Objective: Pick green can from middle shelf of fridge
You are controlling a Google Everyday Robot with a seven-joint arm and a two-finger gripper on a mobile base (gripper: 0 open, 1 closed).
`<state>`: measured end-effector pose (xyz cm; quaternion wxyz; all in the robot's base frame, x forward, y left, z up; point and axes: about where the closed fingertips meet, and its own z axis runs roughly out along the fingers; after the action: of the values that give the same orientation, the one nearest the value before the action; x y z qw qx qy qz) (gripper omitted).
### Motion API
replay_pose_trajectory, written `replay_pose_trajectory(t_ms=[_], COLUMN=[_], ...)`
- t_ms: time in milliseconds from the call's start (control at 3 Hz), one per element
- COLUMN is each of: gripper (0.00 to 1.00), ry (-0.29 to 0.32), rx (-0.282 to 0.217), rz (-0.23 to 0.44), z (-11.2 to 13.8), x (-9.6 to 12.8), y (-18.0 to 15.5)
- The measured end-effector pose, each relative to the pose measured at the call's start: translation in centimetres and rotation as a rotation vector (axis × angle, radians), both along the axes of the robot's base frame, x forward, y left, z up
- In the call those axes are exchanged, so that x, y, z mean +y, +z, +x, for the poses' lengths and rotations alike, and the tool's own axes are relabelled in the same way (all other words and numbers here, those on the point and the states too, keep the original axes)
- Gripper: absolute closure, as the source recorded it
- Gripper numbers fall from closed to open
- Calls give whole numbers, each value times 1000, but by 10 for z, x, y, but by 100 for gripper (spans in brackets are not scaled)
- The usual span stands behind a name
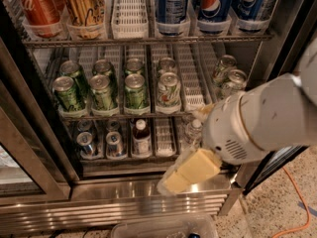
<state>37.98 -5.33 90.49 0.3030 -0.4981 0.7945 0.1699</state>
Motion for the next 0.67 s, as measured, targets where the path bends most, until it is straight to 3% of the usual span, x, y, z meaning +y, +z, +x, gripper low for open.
replay_pose_trajectory(t_ms=[667], gripper=[0], ry=[-78], rx=[105], rz=[147], z=[-15], x=[52], y=[-48])
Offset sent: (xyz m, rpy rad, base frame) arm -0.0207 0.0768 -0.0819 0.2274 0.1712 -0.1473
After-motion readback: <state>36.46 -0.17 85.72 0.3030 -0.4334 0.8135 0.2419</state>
